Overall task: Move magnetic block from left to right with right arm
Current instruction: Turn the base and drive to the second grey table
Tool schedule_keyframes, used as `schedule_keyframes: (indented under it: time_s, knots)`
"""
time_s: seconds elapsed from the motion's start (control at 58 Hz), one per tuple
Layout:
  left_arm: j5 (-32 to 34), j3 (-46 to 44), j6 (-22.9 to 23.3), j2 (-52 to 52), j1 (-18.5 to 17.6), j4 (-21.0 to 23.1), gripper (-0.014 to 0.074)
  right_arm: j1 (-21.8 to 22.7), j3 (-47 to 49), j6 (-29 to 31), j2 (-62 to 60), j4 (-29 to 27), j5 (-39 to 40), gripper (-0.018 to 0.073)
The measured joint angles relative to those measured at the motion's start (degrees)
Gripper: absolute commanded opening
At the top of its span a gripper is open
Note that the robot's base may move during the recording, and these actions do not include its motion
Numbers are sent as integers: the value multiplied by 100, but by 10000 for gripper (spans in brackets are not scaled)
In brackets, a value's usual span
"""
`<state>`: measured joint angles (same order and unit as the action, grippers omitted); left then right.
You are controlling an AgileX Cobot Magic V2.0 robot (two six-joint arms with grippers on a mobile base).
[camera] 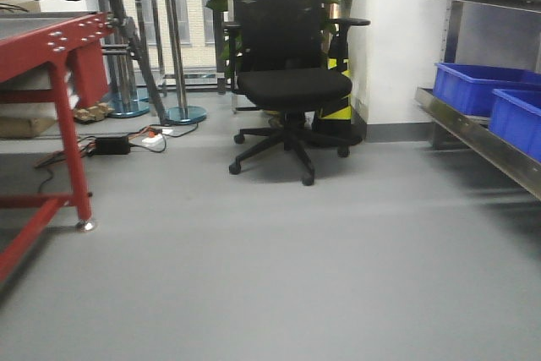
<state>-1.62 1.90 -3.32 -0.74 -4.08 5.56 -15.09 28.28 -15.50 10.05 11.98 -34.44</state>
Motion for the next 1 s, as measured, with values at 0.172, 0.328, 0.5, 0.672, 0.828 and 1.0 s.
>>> schedule_keyframes:
  time_s: [0.172, 0.328, 0.5, 0.672, 0.828, 1.0]
  knots:
    - [0, 0, 0, 0, 0, 0, -126, -12, 0, 0, 0, 0, 0, 181]
    - [0, 0, 0, 0, 0, 0, -126, -12, 0, 0, 0, 0, 0, 181]
    - [0, 0, 0, 0, 0, 0, -126, -12, 0, 0, 0, 0, 0, 181]
    - [0, 0, 0, 0, 0, 0, -126, -12, 0, 0, 0, 0, 0, 181]
    - [0, 0, 0, 0, 0, 0, -126, -12, 0, 0, 0, 0, 0, 181]
    - [0, 0, 0, 0, 0, 0, -126, -12, 0, 0, 0, 0, 0, 181]
